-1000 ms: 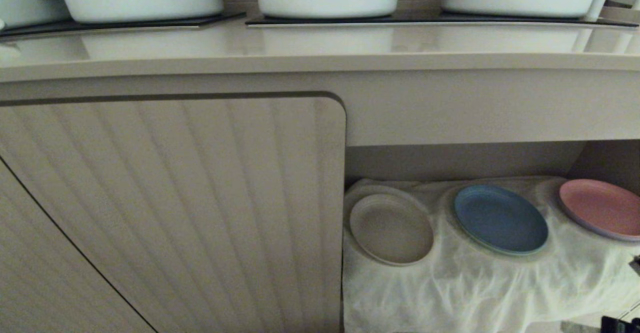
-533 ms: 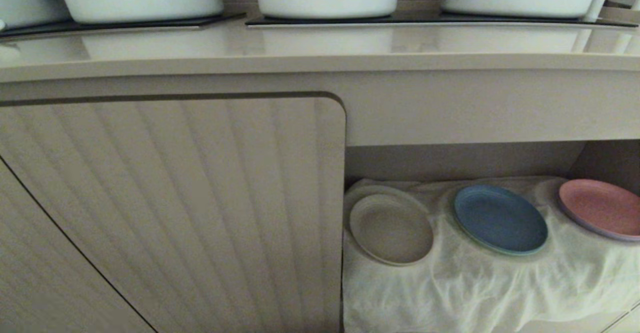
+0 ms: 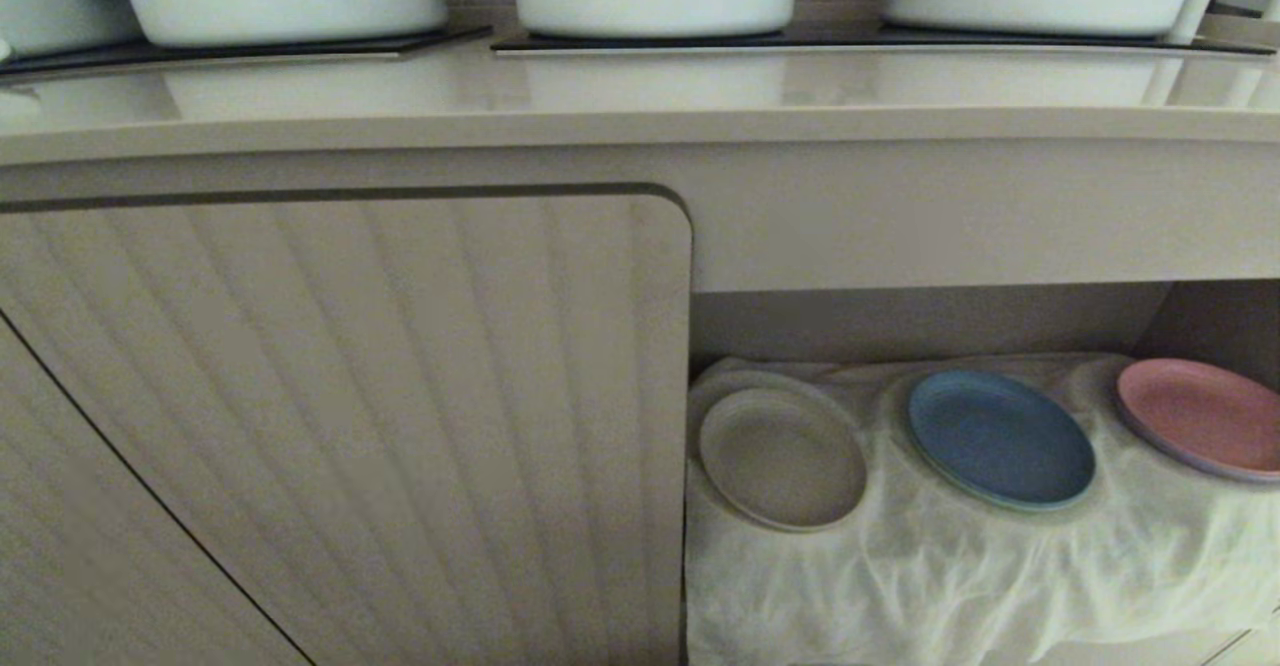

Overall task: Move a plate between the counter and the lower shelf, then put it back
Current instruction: Pick up the plate in the cupboard

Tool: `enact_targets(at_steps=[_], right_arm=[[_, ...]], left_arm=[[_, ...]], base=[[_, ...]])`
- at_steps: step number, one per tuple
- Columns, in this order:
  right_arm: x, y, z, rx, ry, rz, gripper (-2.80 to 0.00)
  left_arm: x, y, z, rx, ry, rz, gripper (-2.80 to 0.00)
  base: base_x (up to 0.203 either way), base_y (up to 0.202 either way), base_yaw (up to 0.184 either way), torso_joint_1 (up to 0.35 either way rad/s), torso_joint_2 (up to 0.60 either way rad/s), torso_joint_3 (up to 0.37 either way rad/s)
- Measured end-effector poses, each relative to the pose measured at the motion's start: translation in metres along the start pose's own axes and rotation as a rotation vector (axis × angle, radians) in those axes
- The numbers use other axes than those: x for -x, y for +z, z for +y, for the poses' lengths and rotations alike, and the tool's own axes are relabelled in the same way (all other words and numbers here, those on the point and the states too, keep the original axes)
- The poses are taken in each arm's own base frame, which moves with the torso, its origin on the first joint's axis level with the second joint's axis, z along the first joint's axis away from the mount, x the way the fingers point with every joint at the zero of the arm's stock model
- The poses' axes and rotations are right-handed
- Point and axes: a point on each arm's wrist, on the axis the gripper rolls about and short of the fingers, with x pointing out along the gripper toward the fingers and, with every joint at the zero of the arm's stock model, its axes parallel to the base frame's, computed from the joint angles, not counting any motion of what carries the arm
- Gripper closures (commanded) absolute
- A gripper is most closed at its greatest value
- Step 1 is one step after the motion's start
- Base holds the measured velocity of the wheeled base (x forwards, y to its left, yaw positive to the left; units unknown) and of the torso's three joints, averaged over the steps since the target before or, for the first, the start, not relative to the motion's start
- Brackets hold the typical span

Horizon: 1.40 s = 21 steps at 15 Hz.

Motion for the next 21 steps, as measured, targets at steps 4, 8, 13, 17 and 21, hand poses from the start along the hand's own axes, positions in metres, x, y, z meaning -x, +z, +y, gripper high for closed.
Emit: enact_targets(at_steps=[4, 8, 13, 17, 21], right_arm=[[0.004, -0.014, -0.001, 0.113, 0.142, -0.080, 0.00], [-0.006, -0.019, 0.001, 0.168, 0.210, -0.275, 0.00], [-0.003, -0.010, 0.003, 0.141, 0.274, -0.560, 0.00], [-0.002, -0.011, 0.003, 0.147, 0.273, -0.568, 0.00], [-0.004, -0.013, 0.003, 0.147, 0.302, -0.542, 0.00]], left_arm=[[0.000, 0.000, 0.000, 0.000, 0.000, 0.000, 0.00], [0.000, 0.000, 0.000, 0.000, 0.000, 0.000, 0.00], [0.000, 0.000, 0.000, 0.001, 0.000, 0.000, 0.00], [0.000, 0.000, 0.000, 0.001, 0.000, 0.000, 0.00], [0.000, 0.000, 0.000, 0.000, 0.000, 0.000, 0.00]], base=[[0.000, 0.000, 0.000, 0.000, 0.00, 0.000], [0.000, 0.000, 0.000, 0.000, 0.00, 0.000], [0.000, 0.000, 0.000, 0.000, 0.00, 0.000], [0.000, 0.000, 0.000, 0.000, 0.00, 0.000], [0.000, 0.000, 0.000, 0.000, 0.00, 0.000]])
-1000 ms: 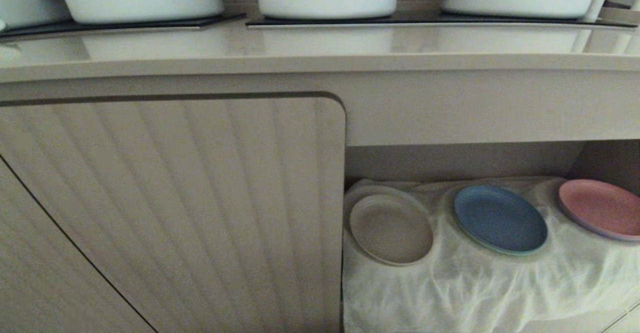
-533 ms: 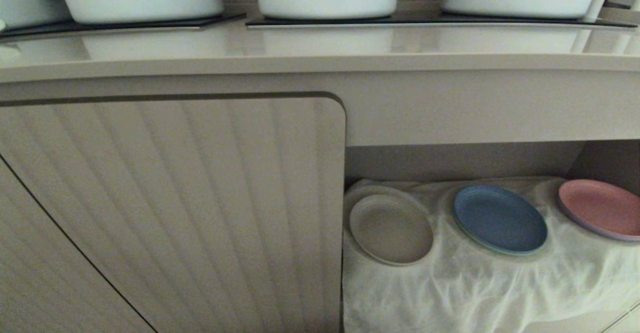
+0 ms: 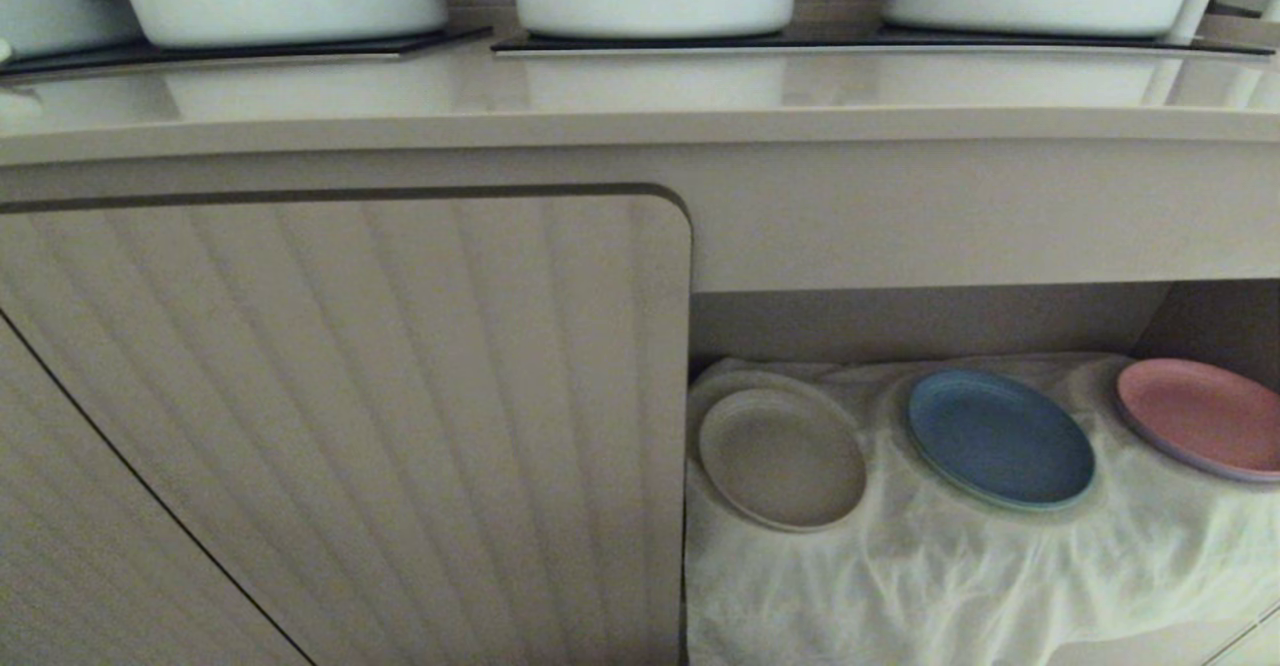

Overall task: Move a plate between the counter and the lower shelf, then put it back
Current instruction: Pick up the plate in the cupboard

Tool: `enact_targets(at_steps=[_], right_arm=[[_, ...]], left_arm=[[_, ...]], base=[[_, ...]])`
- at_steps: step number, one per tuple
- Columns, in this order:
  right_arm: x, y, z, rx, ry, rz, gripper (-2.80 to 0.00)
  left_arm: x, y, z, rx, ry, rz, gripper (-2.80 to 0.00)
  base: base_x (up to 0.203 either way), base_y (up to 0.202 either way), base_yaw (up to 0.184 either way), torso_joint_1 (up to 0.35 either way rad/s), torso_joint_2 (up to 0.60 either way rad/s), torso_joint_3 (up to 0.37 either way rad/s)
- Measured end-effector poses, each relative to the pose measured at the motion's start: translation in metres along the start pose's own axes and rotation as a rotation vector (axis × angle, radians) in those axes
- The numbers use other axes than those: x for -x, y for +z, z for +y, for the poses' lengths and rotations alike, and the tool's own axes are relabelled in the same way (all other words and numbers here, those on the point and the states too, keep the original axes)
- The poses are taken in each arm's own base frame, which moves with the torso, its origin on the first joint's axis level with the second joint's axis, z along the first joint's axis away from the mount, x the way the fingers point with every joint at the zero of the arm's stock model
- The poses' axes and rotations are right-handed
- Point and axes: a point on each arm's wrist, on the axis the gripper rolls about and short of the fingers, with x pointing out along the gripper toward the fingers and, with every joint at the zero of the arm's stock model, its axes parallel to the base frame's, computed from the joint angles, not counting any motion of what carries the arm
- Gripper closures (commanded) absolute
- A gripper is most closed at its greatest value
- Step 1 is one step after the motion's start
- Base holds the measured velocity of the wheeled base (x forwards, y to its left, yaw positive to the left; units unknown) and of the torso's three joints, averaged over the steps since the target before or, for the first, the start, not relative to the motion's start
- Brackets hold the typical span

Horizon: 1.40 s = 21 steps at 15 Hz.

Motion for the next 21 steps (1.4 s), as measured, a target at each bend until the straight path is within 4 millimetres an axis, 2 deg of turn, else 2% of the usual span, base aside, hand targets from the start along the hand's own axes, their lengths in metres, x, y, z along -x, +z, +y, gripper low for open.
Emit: enact_targets(at_steps=[21], right_arm=[[0.0002, 0.0043, 0.0005, 0.014, 0.023, -0.039, 0.00]], left_arm=[[0.0000, 0.0000, 0.0000, 0.000, 0.000, 0.000, 0.00]], base=[[0.000, 0.000, 0.000, 0.000, 0.00, 0.000]])
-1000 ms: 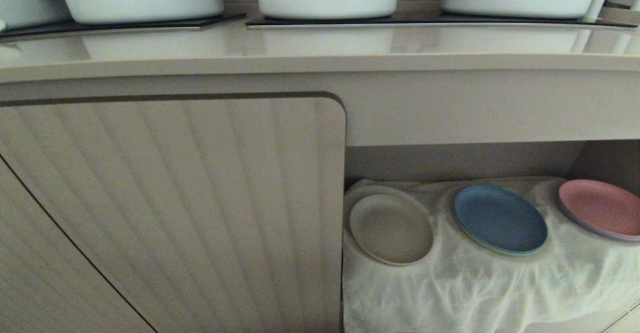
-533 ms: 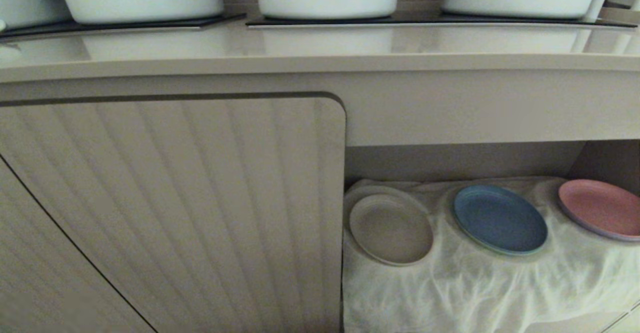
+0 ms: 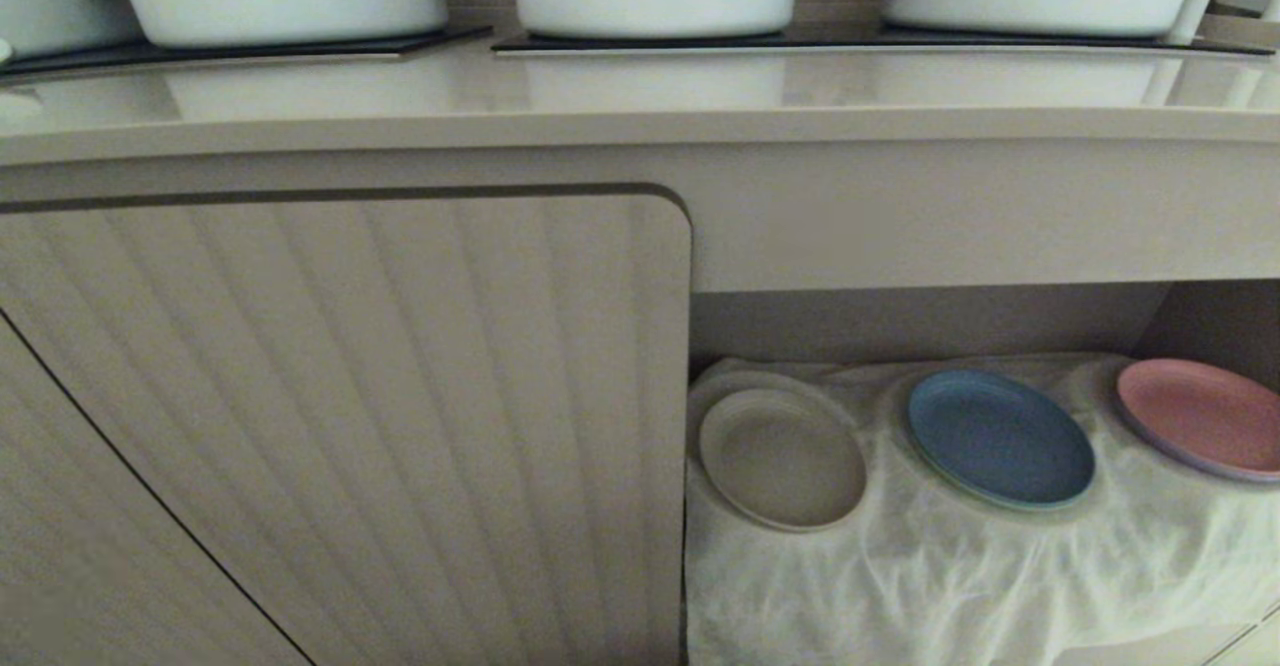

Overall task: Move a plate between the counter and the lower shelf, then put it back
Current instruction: Pick up the plate in the cupboard

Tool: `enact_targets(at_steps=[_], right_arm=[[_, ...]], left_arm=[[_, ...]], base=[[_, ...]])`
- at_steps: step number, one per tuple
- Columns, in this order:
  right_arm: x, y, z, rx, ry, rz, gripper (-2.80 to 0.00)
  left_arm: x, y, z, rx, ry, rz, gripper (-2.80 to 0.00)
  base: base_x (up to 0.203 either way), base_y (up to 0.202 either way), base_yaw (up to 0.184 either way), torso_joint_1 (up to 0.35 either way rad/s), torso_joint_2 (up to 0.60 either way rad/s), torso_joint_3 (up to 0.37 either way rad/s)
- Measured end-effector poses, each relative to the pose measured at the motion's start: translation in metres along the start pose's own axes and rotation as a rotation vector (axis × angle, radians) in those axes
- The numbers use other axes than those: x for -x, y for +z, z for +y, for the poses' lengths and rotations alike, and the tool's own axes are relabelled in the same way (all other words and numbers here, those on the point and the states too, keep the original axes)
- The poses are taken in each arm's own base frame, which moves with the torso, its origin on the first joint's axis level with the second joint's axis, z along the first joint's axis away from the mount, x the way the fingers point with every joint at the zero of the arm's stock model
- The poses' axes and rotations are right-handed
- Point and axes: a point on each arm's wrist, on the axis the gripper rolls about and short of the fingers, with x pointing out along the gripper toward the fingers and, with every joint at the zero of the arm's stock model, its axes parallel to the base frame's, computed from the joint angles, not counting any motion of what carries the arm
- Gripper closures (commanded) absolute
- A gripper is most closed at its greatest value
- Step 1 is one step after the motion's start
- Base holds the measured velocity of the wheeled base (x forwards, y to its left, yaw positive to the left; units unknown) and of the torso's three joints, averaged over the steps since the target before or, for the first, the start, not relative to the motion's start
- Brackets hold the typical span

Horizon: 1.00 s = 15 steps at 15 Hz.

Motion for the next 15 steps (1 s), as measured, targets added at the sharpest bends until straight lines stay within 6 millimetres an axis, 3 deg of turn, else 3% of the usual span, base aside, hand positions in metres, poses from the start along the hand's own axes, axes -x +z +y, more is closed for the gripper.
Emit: enact_targets(at_steps=[8, 15], right_arm=[[-0.001, 0.030, 0.002, -0.010, 0.100, 0.141, 0.00], [-0.051, 0.048, 0.000, -0.025, 0.110, 0.419, 0.00]], left_arm=[[0.000, 0.000, 0.000, 0.000, 0.000, 0.000, 0.00], [0.000, 0.000, 0.000, 0.000, 0.000, 0.000, 0.00]], base=[[0.000, 0.000, 0.000, 0.000, 0.00, 0.000], [0.000, 0.000, 0.000, 0.000, 0.00, 0.000]])
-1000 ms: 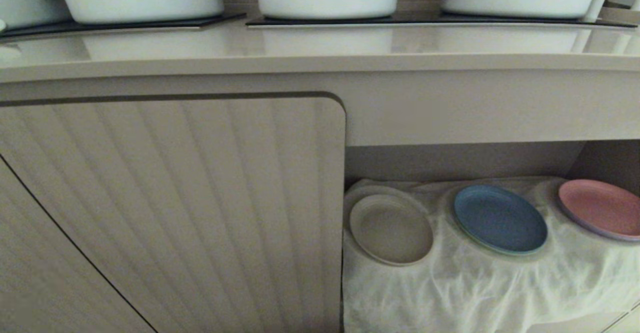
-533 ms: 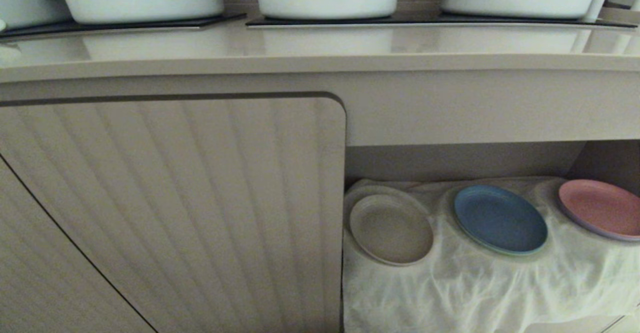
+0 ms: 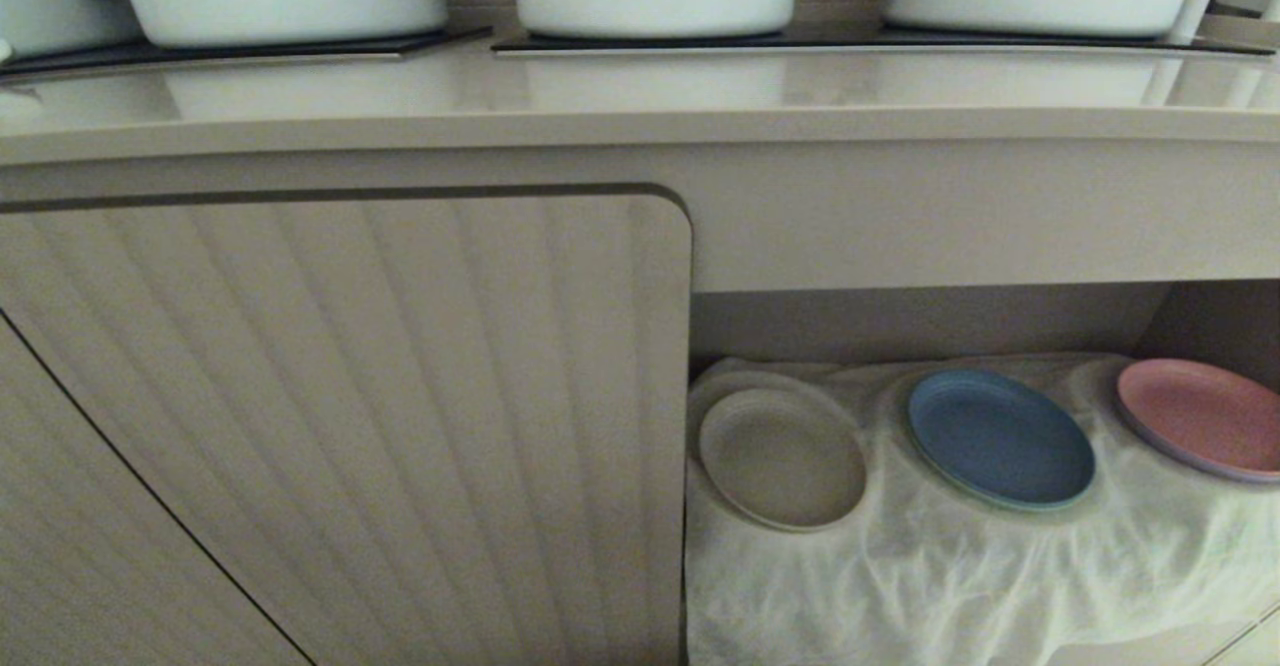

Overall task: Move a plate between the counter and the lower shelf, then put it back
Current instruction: Pick up the plate in the cupboard

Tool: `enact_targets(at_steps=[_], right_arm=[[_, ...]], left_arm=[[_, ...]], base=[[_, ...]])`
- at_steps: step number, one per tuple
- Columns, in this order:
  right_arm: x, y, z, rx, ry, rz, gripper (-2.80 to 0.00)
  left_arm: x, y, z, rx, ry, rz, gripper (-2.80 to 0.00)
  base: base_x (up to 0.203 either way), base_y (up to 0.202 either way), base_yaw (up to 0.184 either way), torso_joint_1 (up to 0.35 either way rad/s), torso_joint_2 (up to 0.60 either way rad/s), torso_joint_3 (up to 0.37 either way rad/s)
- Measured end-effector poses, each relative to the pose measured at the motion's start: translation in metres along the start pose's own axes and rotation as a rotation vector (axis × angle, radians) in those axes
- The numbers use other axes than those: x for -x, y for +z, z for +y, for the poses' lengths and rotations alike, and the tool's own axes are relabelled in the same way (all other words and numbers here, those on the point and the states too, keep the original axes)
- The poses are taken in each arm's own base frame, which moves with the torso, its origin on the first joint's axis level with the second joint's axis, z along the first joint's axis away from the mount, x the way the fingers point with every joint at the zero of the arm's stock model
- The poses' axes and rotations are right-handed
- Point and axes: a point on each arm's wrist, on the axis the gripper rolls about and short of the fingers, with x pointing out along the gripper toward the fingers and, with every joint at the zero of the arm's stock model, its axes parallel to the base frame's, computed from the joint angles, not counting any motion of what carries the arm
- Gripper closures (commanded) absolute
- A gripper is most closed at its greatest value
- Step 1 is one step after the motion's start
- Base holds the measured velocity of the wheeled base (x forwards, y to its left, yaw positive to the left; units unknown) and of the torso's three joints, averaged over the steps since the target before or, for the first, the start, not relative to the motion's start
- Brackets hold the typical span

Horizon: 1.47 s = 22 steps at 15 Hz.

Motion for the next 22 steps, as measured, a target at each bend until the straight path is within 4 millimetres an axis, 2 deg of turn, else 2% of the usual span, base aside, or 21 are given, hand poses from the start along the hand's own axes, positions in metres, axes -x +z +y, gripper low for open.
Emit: enact_targets(at_steps=[3, 7, 9, 13, 19, 22], right_arm=[[-0.027, 0.015, -0.003, -0.005, 0.022, 0.115, 0.00], [-0.074, 0.025, -0.007, 0.015, 0.038, 0.199, 0.00], [-0.097, 0.020, -0.007, 0.071, 0.056, 0.238, 0.00], [-0.132, 0.004, 0.000, 0.135, 0.126, 0.276, 0.00], [-0.168, -0.013, 0.015, 0.160, 0.205, 0.327, 0.00], [-0.186, -0.023, 0.020, 0.136, 0.217, 0.296, 0.00]], left_arm=[[0.000, 0.000, 0.000, 0.000, 0.000, 0.000, 0.00], [0.000, 0.000, 0.000, 0.000, 0.000, 0.000, 0.00], [0.000, 0.000, 0.000, 0.000, 0.000, 0.000, 0.00], [0.000, 0.000, 0.000, 0.000, 0.000, 0.000, 0.00], [0.000, 0.000, 0.000, 0.000, 0.000, 0.000, 0.00], [0.000, 0.000, 0.000, 0.000, 0.000, 0.000, 0.00]], base=[[0.000, 0.000, 0.000, 0.000, 0.00, 0.000], [0.000, 0.000, 0.000, 0.000, 0.00, 0.000], [0.000, 0.000, 0.000, 0.000, 0.00, 0.000], [0.000, 0.000, 0.000, 0.000, 0.00, 0.000], [0.000, 0.000, 0.000, 0.000, 0.00, 0.000], [0.000, 0.000, 0.000, 0.000, 0.00, 0.000]])
